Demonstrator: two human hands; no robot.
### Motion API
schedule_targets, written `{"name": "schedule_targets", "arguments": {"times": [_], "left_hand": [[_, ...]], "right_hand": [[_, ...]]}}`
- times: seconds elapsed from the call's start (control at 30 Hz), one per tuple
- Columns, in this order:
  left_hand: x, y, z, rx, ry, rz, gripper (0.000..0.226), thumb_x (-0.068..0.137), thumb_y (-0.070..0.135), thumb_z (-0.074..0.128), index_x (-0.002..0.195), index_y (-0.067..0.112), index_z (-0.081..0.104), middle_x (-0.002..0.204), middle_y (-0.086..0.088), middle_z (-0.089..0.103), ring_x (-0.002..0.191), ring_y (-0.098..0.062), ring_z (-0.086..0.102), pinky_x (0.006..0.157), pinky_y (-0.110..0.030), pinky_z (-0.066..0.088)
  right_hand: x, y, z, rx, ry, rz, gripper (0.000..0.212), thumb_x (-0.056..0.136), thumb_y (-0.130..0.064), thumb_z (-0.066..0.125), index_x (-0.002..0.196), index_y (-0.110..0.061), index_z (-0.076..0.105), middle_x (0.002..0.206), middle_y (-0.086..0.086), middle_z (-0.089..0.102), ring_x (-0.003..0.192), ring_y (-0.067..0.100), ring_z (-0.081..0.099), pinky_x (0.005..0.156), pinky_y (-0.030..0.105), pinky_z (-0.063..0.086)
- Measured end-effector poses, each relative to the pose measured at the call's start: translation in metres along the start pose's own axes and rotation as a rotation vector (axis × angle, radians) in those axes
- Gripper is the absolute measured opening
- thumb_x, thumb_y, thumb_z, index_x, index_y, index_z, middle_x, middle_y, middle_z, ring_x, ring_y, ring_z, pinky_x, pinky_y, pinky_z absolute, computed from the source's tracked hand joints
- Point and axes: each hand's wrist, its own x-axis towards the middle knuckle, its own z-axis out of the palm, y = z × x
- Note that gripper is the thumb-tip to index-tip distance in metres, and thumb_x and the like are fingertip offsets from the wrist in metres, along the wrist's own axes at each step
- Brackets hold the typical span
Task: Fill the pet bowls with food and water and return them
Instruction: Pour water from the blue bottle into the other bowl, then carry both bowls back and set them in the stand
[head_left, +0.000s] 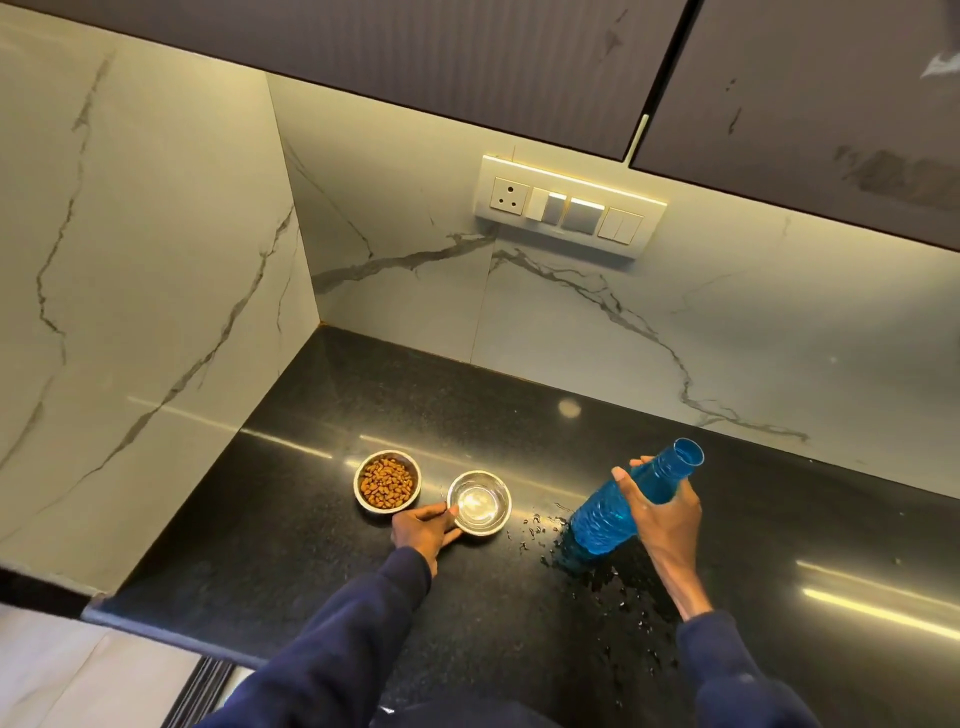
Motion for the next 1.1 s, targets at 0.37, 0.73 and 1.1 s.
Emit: {"name": "schedule_targets", "arguments": {"times": [0.37,0.73,1.1], "left_hand": [[0.007,0.041,-0.087,-0.100,0.169,0.004,0.037,0.091,0.001,0.069,0.124,-0.010,0.056,0.101,-0.031,0.064,0.088,-0.039,0.068,0.058,-0.031,0.063],[0.035,0.084,-0.097,0.114,0.065,0.096,0.031,0.085,-0.016,0.067,0.115,-0.015,0.063,0.097,-0.024,0.067,0.093,-0.037,0.065,0.052,-0.026,0.061],[0.028,0.093,-0.117,0.156,-0.032,0.059,0.015,0.085,-0.022,0.061,0.092,-0.010,0.065,0.086,-0.019,0.066,0.073,-0.029,0.064,0.047,-0.026,0.060]], "right_hand": [[-0.085,0.014,0.035,0.047,0.349,0.149,0.065,0.082,-0.026,0.082,0.134,-0.011,0.045,0.130,0.012,0.056,0.113,0.020,0.061,0.094,0.035,0.054],[-0.088,0.029,0.127,0.026,0.032,0.457,0.023,0.092,-0.010,0.070,0.114,-0.007,0.068,0.099,0.008,0.071,0.090,0.024,0.071,0.088,0.043,0.060],[-0.074,0.036,0.159,-0.096,-0.039,0.483,0.016,0.089,-0.008,0.074,0.104,-0.003,0.070,0.076,0.001,0.068,0.081,0.026,0.073,0.084,0.045,0.061]]}}
